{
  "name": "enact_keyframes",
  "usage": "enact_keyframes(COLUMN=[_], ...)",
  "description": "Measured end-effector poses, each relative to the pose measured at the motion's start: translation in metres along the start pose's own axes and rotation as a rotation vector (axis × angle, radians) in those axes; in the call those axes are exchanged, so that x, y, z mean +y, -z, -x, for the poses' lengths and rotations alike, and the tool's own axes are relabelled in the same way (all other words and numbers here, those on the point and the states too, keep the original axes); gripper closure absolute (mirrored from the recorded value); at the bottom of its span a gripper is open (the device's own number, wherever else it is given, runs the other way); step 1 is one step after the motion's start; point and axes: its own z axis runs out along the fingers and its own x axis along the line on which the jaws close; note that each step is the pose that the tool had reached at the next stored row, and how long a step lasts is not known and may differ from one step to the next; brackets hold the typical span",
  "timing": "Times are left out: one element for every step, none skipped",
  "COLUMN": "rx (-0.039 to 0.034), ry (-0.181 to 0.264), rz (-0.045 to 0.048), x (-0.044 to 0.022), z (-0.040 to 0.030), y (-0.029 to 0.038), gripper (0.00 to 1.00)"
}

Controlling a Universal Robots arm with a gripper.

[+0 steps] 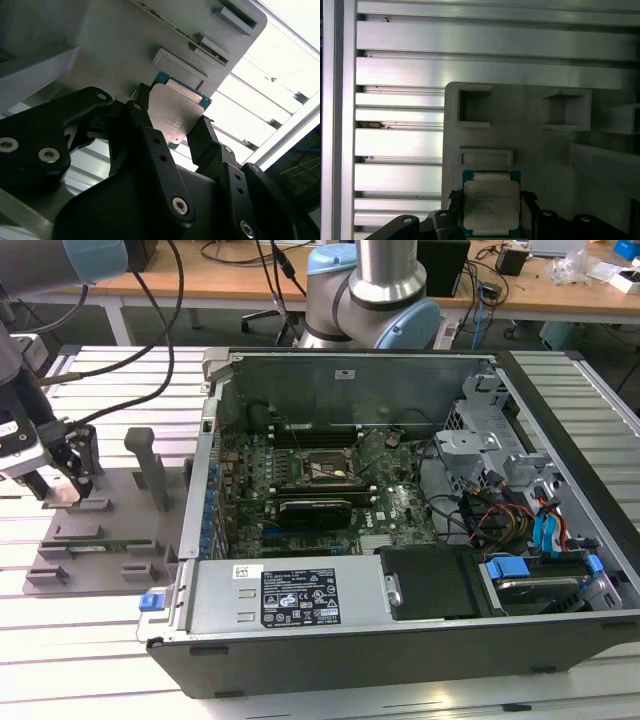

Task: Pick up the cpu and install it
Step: 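Pick up the cpu and move it towards the insertion slot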

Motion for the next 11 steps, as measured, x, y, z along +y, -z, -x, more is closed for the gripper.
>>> enact_keyframes(rx=[0.0,-0.0001,0.0,0.0001,0.0,0.0,0.0,-0.0001,0.0,0.0,0.0], ry=[0.0,0.0,0.0,0.0,0.0,0.0,0.0,0.0,0.0,0.0,0.0], rz=[0.0,0.0,0.0,-0.0001,-0.0001,0.0,-0.0001,0.0,-0.0001,0.0,0.0], x=[-0.0001,-0.0001,-0.0001,-0.0002,-0.0003,-0.0003,-0.0004,-0.0004,-0.0005,-0.0005,-0.0005], z=[0.0001,0.0001,0.0002,0.0002,0.0003,0.0004,0.0004,0.0005,0.0005,0.0005,0.0006], y=[0.0019,0.0041,0.0058,0.0081,0.0106,0.0125,0.0151,0.017,0.0183,0.0194,0.0214], gripper=[0.45,0.45,0.45,0.45,0.45,0.45,0.45,0.45,0.45,0.45,0.45])
